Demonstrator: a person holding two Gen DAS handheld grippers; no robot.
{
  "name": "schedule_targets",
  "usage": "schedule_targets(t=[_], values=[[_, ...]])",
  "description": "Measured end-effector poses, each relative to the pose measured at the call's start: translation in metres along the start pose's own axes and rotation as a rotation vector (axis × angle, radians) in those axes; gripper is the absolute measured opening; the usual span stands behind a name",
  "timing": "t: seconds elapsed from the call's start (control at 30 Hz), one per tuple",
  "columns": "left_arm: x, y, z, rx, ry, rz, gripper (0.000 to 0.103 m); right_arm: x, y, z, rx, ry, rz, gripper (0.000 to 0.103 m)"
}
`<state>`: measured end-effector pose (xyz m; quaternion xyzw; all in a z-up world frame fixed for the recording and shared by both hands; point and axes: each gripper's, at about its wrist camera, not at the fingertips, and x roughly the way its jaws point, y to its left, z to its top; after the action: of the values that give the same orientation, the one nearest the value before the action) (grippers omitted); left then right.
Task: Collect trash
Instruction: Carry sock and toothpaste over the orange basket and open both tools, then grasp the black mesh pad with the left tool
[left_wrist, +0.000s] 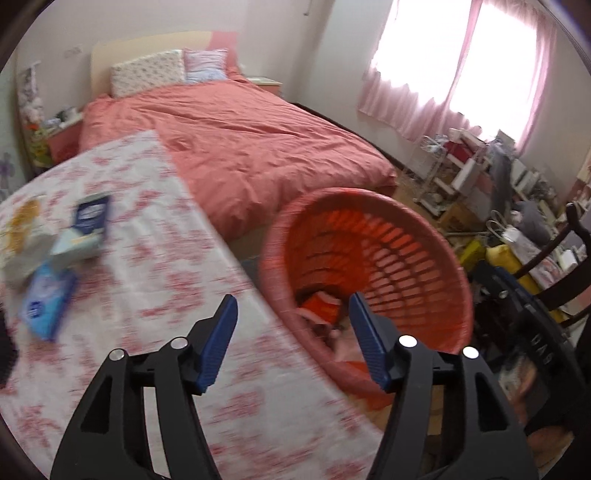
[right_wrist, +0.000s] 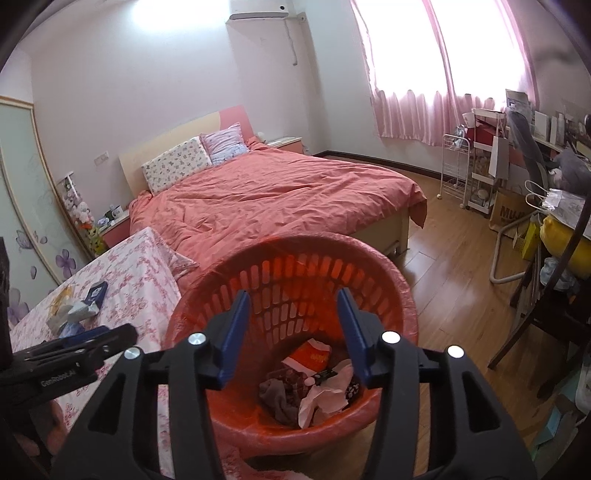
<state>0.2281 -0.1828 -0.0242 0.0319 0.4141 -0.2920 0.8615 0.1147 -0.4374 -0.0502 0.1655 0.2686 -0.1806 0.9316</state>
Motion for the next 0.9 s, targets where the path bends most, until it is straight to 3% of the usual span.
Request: schedule_targets(t=[0.37,0.73,0.9], values=[[-0.043,0.099,-0.028,-0.106,-0.011,0.187,0.066,-0.009,0.054,-0.01,-0.085,0.025,0.059,0.053],[-0.089,0.222,-0.048,-0.305,-0.055,0.413,0.067,-0.01,0.101,-0.026,-0.164,0.07,0.117,0.054],[-0.094,0.258,-0.053,-0.378,-0.058,0.458,0.067,-0.009,0.123,-0.031,-0.199,0.092,0.15,0.053]])
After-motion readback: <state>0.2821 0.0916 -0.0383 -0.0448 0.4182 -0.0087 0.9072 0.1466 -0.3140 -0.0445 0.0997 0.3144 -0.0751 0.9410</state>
